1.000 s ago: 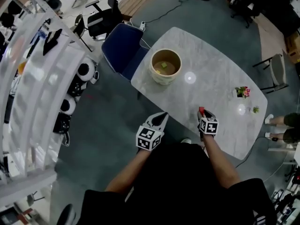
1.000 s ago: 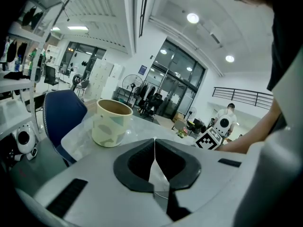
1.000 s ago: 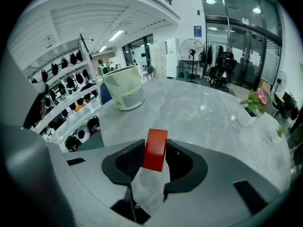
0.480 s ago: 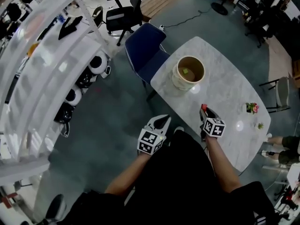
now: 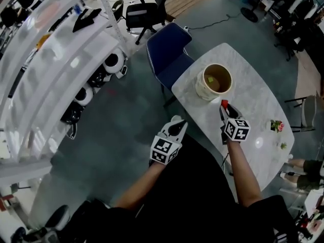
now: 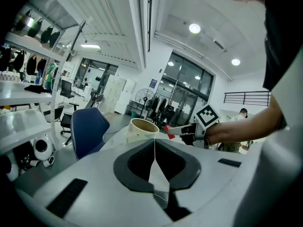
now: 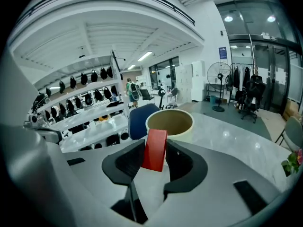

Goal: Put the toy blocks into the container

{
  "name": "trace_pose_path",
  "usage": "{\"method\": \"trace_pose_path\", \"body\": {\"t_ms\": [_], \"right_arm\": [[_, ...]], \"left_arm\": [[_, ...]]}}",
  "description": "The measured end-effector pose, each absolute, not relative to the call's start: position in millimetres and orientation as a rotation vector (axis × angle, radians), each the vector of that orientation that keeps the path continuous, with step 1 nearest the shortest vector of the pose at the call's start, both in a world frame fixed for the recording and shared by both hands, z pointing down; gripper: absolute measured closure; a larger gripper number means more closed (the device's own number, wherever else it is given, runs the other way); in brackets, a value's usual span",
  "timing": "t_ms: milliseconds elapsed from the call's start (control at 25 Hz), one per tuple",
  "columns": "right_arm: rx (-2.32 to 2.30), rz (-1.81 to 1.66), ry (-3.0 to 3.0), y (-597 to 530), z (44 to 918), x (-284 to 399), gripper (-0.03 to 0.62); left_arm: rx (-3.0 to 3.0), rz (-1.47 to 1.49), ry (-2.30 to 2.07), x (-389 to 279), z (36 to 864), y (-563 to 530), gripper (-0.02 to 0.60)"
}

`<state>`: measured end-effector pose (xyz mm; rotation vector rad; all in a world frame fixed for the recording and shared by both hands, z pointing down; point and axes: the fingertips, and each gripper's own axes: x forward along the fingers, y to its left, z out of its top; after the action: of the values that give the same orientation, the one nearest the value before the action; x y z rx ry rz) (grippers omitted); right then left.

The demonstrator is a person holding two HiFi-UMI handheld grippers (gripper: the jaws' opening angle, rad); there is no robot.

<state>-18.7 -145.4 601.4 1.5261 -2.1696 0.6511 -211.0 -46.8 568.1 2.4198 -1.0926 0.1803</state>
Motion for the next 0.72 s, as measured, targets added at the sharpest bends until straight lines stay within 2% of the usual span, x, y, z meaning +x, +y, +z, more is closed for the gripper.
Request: {"method": "trace_pose_path", "body": {"t_ms": [720], "right_arm": [[1.433,0.617,-2.192,-234.0,606.4,-40.1,0.464]], "left_arm": [[2.452,0.230,-1.014,-196.7,570.1,-141.3,0.575]]}}
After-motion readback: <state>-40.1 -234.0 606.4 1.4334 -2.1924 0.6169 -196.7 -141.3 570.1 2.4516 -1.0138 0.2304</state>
